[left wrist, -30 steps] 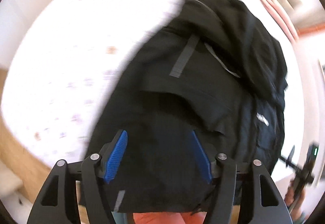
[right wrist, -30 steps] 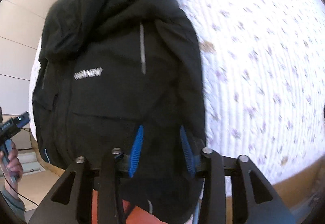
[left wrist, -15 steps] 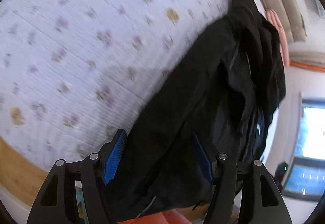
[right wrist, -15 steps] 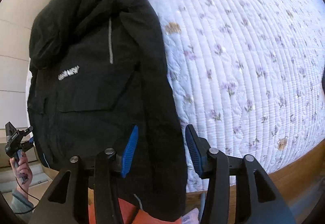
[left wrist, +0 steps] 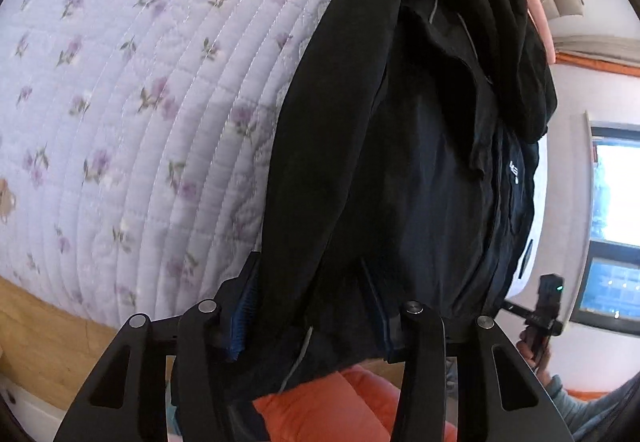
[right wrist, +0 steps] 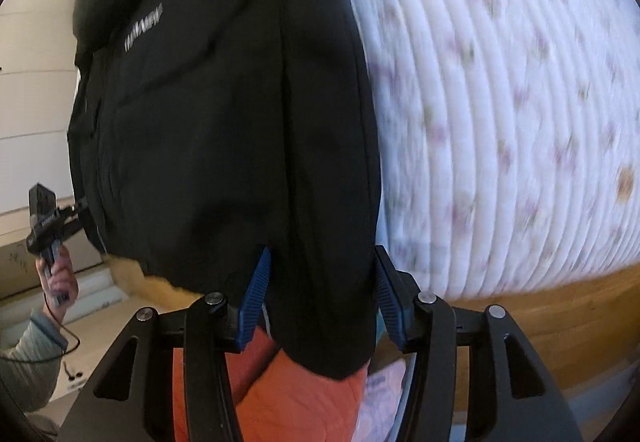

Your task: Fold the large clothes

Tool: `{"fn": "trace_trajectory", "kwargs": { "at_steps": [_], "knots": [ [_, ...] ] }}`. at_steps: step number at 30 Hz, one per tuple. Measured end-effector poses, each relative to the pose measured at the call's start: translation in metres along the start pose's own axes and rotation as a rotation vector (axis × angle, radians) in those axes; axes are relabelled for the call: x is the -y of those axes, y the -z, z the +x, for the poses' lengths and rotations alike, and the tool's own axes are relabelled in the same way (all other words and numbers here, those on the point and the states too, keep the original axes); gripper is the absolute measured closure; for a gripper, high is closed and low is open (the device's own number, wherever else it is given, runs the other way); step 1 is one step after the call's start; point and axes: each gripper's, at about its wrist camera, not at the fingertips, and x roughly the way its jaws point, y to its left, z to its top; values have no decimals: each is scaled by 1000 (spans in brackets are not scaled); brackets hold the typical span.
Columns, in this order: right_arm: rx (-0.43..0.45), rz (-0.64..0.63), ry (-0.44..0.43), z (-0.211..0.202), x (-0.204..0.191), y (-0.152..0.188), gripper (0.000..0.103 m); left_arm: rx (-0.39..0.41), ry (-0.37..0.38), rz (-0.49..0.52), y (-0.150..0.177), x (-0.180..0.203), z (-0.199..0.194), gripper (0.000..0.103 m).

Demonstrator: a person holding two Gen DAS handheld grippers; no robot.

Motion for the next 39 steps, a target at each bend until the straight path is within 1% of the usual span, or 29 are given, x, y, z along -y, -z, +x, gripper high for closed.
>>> {"fn": "trace_trajectory", "kwargs": {
  "at_steps": [3, 5, 6, 7, 8, 9, 10, 11, 13, 15, 17, 21, 23, 25, 28, 29, 30, 31, 33, 34, 36, 39],
  "knots": [
    [-34, 4, -28, 13, -3, 7, 47, -10, 11, -40, 6, -1, 1, 55],
    [-42, 8, -34, 20, -4, 8, 46, -17, 33, -71, 13, -3, 1, 53],
    [-43, 12, -40, 23, -5, 8, 46, -18, 36, -80, 16, -1, 2, 53],
    [-49, 10, -46, 25, -6, 7, 47, -14, 22, -89, 18, 0, 3, 54],
    [-52, 4, -38, 27, -11, 6, 59, -11, 2, -96, 19, 1, 4, 55],
    [-52, -13, -28, 26, -13, 7, 71, -11, -22, -95, 19, 0, 3, 60],
    [-52, -42, -33, 22, -18, 9, 85, -15, -56, -87, 19, 6, 6, 80],
    [-49, -54, -41, 15, -11, 12, 87, -22, -84, -74, 19, 12, 9, 83],
    [-39, -77, -36, 2, -18, 15, 88, -17, -130, -45, 19, 29, 8, 87],
    [-30, -93, -40, -7, -23, 17, 89, -7, -151, -31, 19, 47, 3, 89],
    [-8, -108, -62, -24, -30, 17, 89, 18, -142, -30, 19, 60, -8, 90],
    [49, -143, -95, -61, -46, 13, 90, 105, -114, -14, 7, 98, -40, 90],
    [97, -151, -122, -86, -51, 4, 90, 169, -74, 8, -8, 123, -60, 90],
    [153, -151, -152, -112, -51, -10, 90, 221, -51, 43, -27, 134, -81, 90],
    [251, -145, -182, -150, -54, -41, 90, 301, -18, 94, -63, 165, -102, 90],
    [281, -141, -193, -163, -55, -55, 90, 332, -3, 110, -81, 177, -109, 90],
    [310, -139, -202, -174, -56, -69, 90, 349, 7, 124, -94, 176, -119, 90],
    [334, -138, -206, -183, -57, -81, 90, 366, 18, 139, -109, 184, -122, 90],
    [382, -128, -210, -200, -58, -105, 90, 390, 33, 165, -143, 197, -126, 90],
    [403, -106, -218, -209, -57, -123, 90, 394, 43, 166, -159, 202, -127, 90],
    [431, -76, -231, -222, -60, -146, 90, 397, 69, 177, -193, 208, -130, 89],
    [484, -74, -217, -237, -72, -181, 90, 405, 70, 218, -238, 223, -126, 89]
  ]
}}
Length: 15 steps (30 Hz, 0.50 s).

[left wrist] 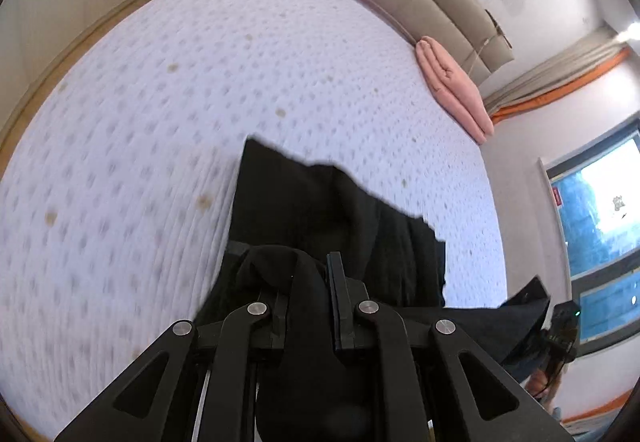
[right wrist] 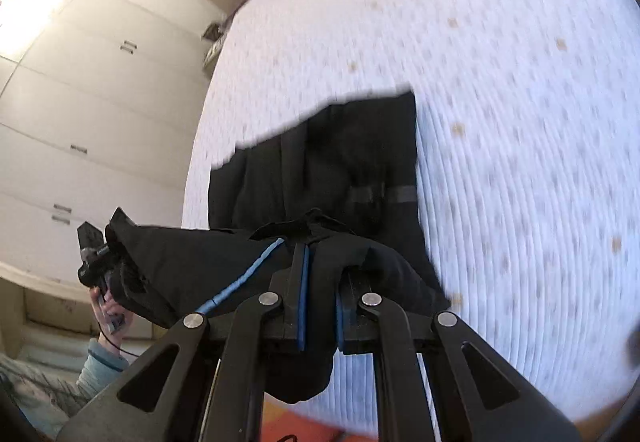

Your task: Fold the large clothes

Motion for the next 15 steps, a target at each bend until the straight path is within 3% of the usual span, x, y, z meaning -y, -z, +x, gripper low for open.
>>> {"fn": "trace_trajectory", "kwargs": {
  "at_steps": [4, 8, 11, 15],
  "knots": [
    [34, 27, 68, 31, -5, -51, 85, -19, 7, -41, -44, -16, 48, 80],
    [5, 134, 130, 99, 14, -82, 81, -121, -6, -157, -60, -54, 128, 75],
    [-54, 253, 158, 143, 46, -90, 80, -201, 15, -207, -56, -77, 179, 71],
    [-82, 369, 134, 171, 74, -83, 80, -240, 60, -191, -61, -84, 188, 69]
  ]
}}
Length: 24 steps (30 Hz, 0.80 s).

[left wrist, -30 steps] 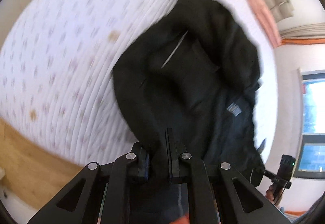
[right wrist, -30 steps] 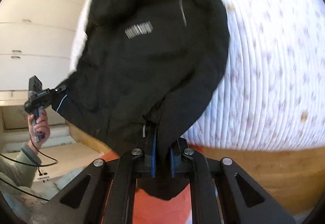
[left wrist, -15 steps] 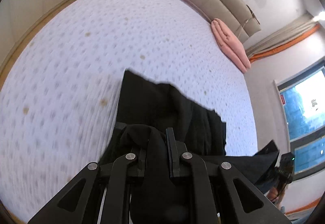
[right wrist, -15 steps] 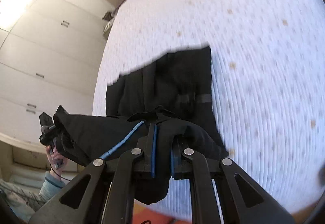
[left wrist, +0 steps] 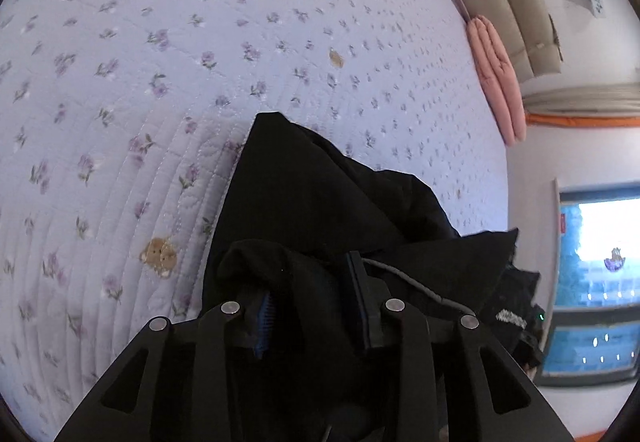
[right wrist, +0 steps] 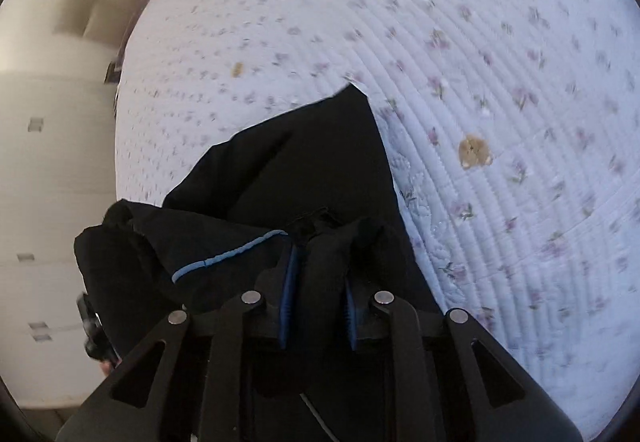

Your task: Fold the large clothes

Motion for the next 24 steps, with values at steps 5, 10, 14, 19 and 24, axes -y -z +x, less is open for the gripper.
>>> {"fn": "trace_trajectory", "kwargs": {
  "at_steps": [5, 10, 14, 19, 24],
  "knots": [
    [20, 2, 15, -22, -1, -3, 80, -16, 11, 171, -8, 21, -43, 69],
    [49, 59, -41, -50, 1, -9, 78, -62, 92, 292, -5, 29, -91, 68],
    [33, 124, -104, -68, 7, -5, 68, -46, 142, 309, -6, 17, -125, 39],
    [140, 71, -53, -111, 4, -5, 50, 110, 132, 224, -13, -10, -175, 26],
    [159, -70, 74, -108, -17, -3, 42, 92, -9, 296, -23, 5, -139, 26]
  ]
}}
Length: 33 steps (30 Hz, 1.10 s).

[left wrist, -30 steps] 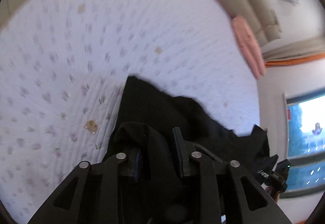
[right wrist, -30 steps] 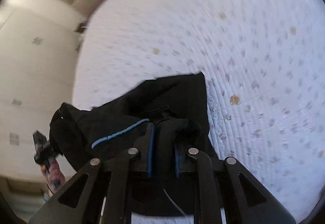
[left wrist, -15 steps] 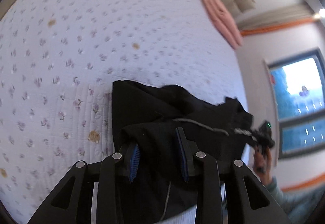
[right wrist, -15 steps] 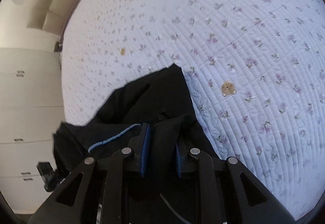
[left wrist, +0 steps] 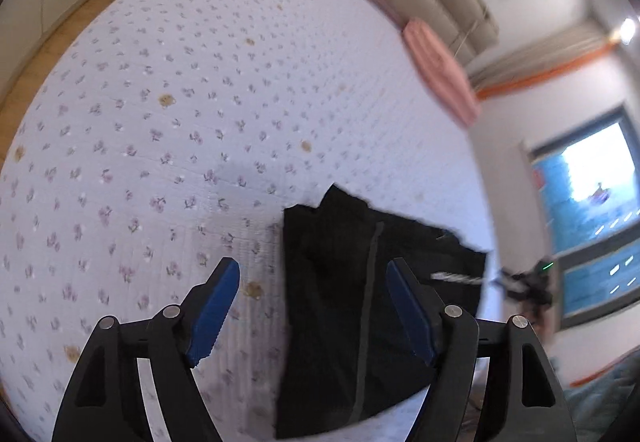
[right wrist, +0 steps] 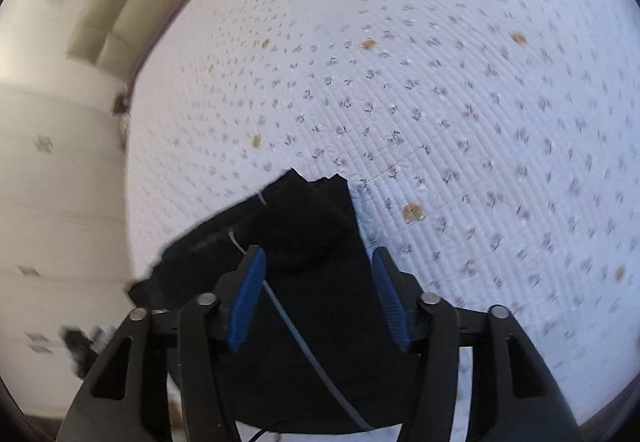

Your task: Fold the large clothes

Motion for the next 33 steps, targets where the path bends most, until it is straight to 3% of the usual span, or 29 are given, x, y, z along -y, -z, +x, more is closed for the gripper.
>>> {"fn": "trace_trajectory", "kwargs": {
  "at_steps": [3, 8, 10, 13, 15, 16, 17, 18, 19, 22, 25, 28, 30, 33],
  "knots": [
    [19, -154, 78, 18, -20, 2, 42, -52, -82, 123, -3, 22, 47, 26],
    [56, -362, 173, 56, -39, -7, 42, -140, -91, 194, -14, 26, 104, 26],
    [66, -401, 177, 66, -38, -13, 41, -166, -68, 187, -18, 23, 114, 26],
    [33, -418, 131, 84, -33, -20, 39, -210, 84, 153, -27, 15, 127, 26],
    [10, -410, 106, 96, -31, -22, 39, -217, 118, 139, -33, 17, 134, 26],
    [5, -398, 91, 101, -30, -22, 45, -222, 124, 140, -35, 18, 138, 26],
    [-9, -387, 67, 106, -30, -22, 74, -215, 106, 158, -37, 22, 141, 27],
    [-20, -381, 47, 109, -32, -21, 74, -193, 84, 176, -37, 28, 141, 47],
    [-4, -389, 66, 108, -37, -18, 77, -179, 71, 183, -38, 32, 139, 77],
    [65, -446, 171, 93, -52, -9, 83, -113, 21, 191, -38, 44, 123, 87],
    [171, -484, 288, 62, -75, -14, 85, -8, -19, 211, -41, 57, 89, 87],
    [234, -530, 301, 52, -98, -27, 85, 68, 10, 157, -53, 51, 65, 87],
    [246, -535, 330, 66, -108, -36, 85, 55, -64, 144, -57, 43, 82, 87],
    [194, -532, 421, 115, -104, -44, 85, -45, -202, 144, -56, 28, 137, 87]
  ]
}}
